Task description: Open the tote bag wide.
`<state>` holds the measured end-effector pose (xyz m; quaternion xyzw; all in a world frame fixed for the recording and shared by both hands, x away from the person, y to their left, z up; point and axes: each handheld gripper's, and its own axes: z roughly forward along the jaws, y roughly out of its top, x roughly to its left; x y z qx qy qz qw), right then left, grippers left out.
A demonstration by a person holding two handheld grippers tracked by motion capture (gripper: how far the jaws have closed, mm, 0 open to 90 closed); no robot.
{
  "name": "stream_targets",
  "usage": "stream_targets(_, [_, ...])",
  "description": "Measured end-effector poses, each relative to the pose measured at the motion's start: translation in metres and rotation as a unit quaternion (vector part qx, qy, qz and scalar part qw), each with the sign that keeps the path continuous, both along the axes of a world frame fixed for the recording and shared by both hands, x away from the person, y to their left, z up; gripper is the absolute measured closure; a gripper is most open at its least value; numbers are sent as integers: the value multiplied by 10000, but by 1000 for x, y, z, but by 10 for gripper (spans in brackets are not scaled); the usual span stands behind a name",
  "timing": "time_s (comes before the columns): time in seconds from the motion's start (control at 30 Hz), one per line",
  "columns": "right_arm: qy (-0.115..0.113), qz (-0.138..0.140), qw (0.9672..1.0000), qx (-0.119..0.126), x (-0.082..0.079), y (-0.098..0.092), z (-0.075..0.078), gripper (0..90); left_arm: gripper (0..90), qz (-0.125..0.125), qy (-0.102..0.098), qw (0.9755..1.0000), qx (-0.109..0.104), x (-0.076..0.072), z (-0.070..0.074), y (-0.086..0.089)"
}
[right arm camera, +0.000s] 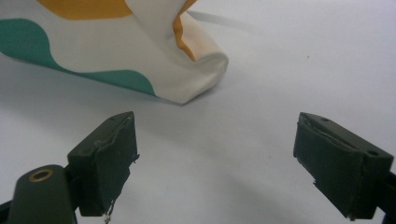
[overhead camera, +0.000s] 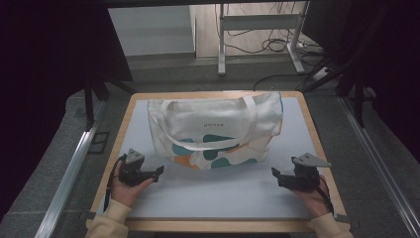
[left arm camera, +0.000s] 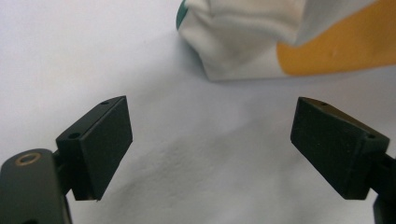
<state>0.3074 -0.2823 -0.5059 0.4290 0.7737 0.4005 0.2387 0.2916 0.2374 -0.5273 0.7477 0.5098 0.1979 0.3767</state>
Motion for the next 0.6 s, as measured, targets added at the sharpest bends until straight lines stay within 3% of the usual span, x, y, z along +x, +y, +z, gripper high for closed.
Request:
stream_targets(0.23, [46, -98, 9999, 22, -4, -4, -2, 137, 146, -6, -55, 10000, -69, -2, -1, -2])
stream_targets(0.3, [16, -165, 9996, 210, -3, -7, 1, 167, 147, -63, -197, 9998, 83, -6, 2, -4])
stream_targets(0.37, [50, -204, 9995, 235, -3, -8, 0, 180, 152, -34, -302, 9995, 66, -10, 4, -3])
stream_targets(0.43, [100, -225, 9993, 294, -5, -7, -1, 193, 154, -48, -308, 9995, 34, -10, 4, -2])
stream_targets(0.6, [-34, -154, 9996, 237, -7, -3, 2, 213, 163, -96, -288, 9995, 41, -9, 1, -4])
